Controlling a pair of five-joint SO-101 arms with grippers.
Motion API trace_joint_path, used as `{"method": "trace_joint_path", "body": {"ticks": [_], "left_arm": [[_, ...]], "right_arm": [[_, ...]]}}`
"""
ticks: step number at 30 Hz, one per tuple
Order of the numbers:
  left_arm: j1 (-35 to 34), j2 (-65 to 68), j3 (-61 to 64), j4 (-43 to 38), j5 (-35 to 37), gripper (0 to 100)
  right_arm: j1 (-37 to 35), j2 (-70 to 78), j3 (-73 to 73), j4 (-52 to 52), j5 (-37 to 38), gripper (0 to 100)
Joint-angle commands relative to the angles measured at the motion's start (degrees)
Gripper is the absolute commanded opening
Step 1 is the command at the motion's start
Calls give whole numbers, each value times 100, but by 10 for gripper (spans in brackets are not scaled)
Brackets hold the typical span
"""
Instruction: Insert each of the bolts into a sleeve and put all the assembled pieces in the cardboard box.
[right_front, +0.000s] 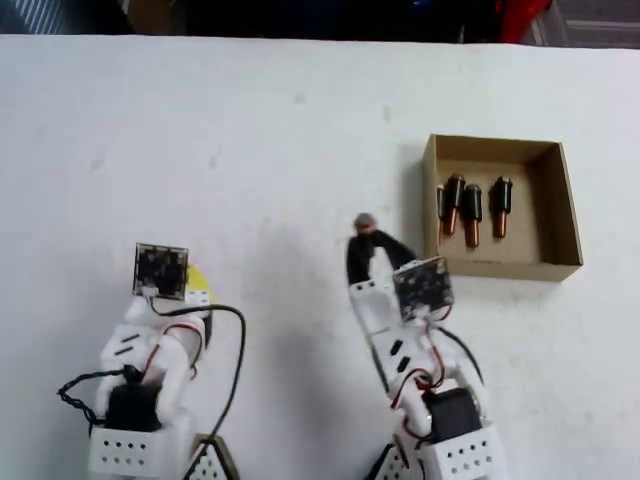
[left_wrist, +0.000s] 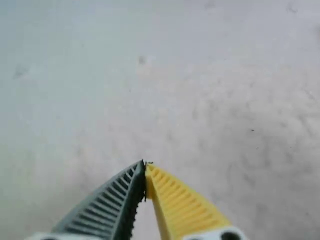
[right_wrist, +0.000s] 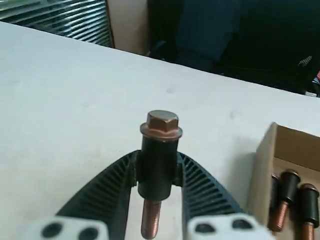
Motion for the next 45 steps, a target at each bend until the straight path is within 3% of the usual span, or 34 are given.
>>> {"method": "trace_joint_path", "body": {"ticks": [1, 11, 17, 22, 27, 34, 39, 45], "left_arm": [[-48, -57, -18, 79, -62, 22], [-48, -57, -9, 651, -62, 22], [-48, -57, -9, 1064, -79, 22], [-48, -57, -9, 1468, -510, 22], [-48, -57, -9, 1653, -492, 23], [-31, -57, -9, 1837, -501, 23], [-31, -57, -9, 1837, -501, 23], [-22, -57, -9, 1837, -501, 23]], "right_arm": [[330, -75, -826, 435, 62, 17], [620, -57, -2171, 1455, 105, 17], [1077, -48, -2488, 1508, 114, 17], [1262, 338, -2655, 1508, 114, 17], [1297, 1429, -3341, 1508, 105, 17], [1956, 3398, -4352, 1508, 141, 17], [2325, 4945, -4958, 1473, 923, 17], [2914, 6642, -5943, 1464, 993, 17]]}}
